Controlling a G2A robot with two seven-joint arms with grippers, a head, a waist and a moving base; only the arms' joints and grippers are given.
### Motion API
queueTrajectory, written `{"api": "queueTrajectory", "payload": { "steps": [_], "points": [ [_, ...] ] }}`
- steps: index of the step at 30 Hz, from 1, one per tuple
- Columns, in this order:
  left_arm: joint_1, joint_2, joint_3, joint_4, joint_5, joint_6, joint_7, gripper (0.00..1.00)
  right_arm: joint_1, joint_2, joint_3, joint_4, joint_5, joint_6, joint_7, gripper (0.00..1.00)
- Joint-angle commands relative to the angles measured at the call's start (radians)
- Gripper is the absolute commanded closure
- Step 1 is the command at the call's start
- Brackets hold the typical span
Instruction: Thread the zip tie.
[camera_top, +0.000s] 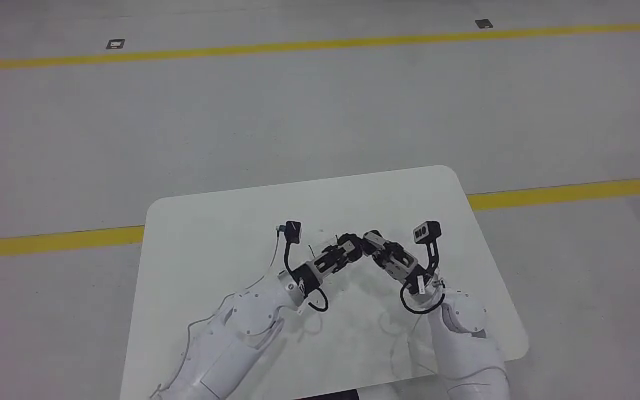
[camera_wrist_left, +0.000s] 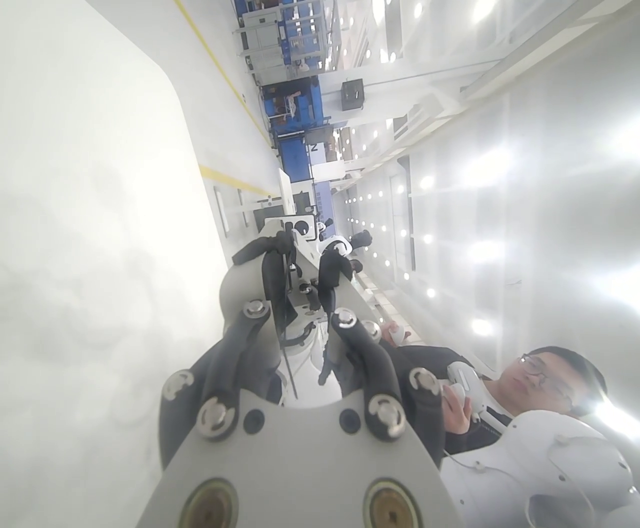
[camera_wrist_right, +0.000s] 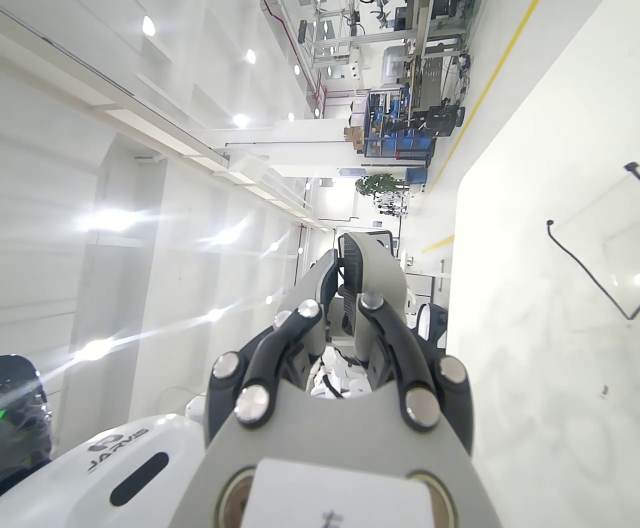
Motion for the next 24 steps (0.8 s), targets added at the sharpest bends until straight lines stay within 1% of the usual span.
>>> {"api": "queueTrajectory", "payload": {
  "steps": [1, 3, 16, 24],
  "points": [
    [-0.001, 0.000, 0.001, 0.001, 0.000, 0.001, 0.001, 0.83, -0.002, -0.003, 0.001, -0.006, -0.013, 0.000, -0.003, 1.00],
    [-0.002, 0.000, 0.002, 0.003, 0.000, 0.001, 0.003, 0.84, -0.003, -0.006, 0.004, -0.014, -0.035, 0.000, -0.006, 1.00],
    [-0.002, 0.002, -0.001, 0.000, 0.008, 0.001, 0.013, 0.83, -0.001, -0.022, 0.026, -0.020, -0.069, 0.000, -0.005, 1.00],
    [-0.001, 0.003, 0.002, -0.004, 0.008, 0.005, 0.011, 0.84, -0.003, -0.026, 0.032, -0.042, -0.129, 0.000, -0.021, 1.00]
  ]
}}
